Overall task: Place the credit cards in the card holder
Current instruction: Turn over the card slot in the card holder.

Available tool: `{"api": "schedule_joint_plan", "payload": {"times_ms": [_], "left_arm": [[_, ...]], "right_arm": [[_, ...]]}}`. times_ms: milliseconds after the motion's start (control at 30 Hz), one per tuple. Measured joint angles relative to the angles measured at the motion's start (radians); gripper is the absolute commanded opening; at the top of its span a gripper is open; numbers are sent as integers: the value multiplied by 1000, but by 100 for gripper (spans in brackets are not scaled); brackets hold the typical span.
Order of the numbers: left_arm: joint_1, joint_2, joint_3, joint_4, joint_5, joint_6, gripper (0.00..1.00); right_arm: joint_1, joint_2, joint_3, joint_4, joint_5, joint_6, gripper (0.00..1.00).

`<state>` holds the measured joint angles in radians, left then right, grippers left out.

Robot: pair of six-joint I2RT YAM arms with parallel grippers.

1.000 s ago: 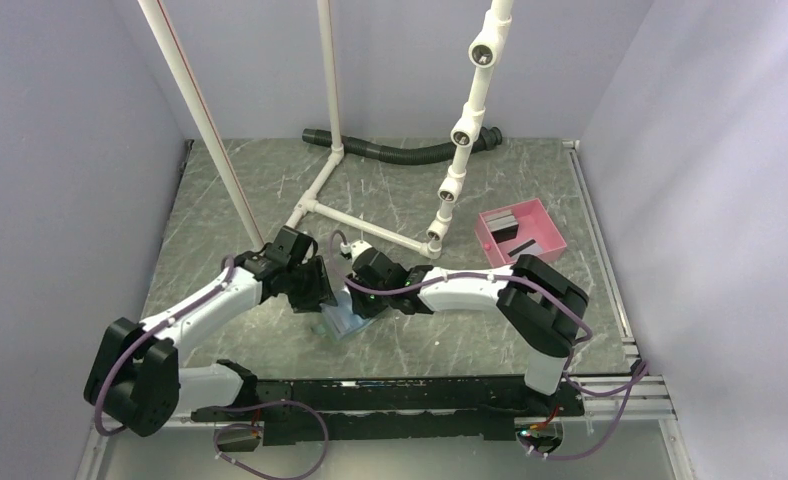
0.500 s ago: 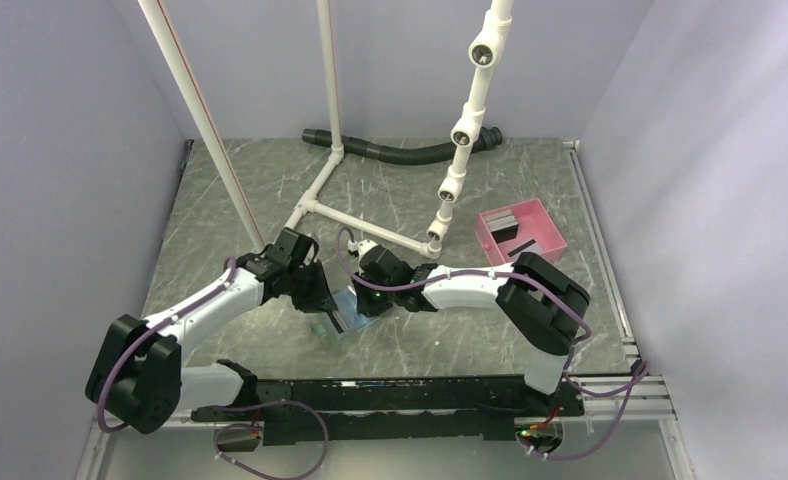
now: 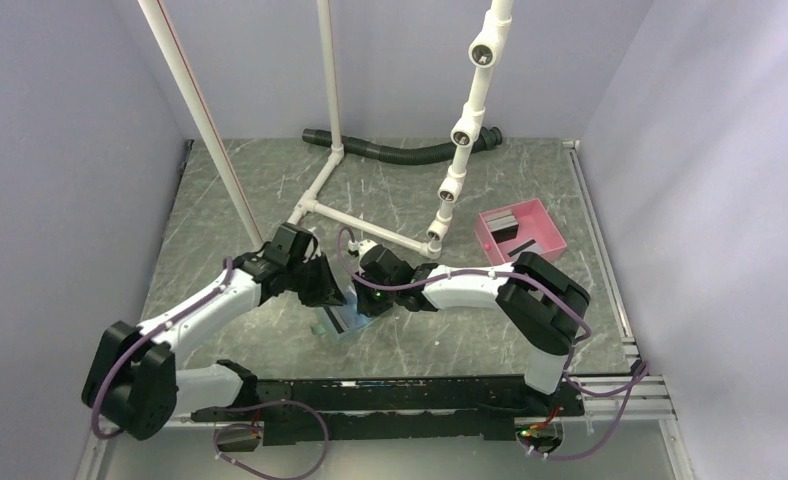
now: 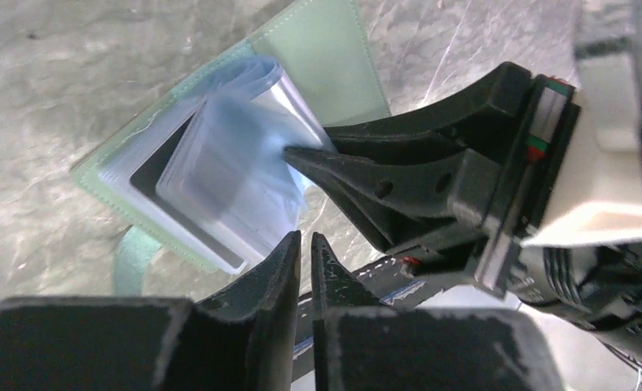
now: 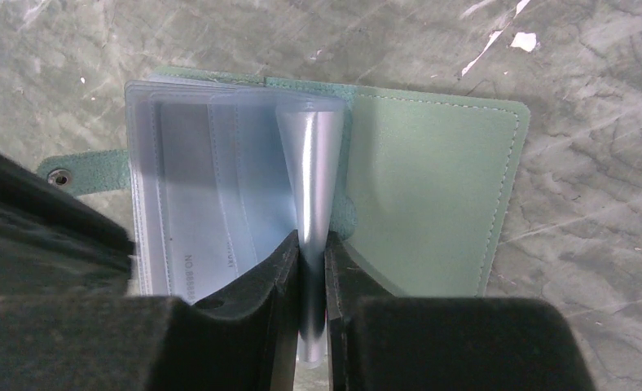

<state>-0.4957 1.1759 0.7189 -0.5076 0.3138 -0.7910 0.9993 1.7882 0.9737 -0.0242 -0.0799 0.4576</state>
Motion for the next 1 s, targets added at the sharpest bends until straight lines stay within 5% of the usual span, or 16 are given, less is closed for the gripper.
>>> {"api": "schedule_joint_plan", "payload": {"times_ms": [400, 733, 1000], "left_arm": [[-17, 130, -60, 55, 13, -11, 5], [-16, 176, -73, 79, 11, -16, 2], [-16, 175, -78, 85, 12, -19, 2]], "right_arm": [[-3, -2, 0, -1, 1, -1, 18], [-2, -36, 3, -41, 8, -37, 70], [65, -47, 15, -62, 29, -100, 89]]}}
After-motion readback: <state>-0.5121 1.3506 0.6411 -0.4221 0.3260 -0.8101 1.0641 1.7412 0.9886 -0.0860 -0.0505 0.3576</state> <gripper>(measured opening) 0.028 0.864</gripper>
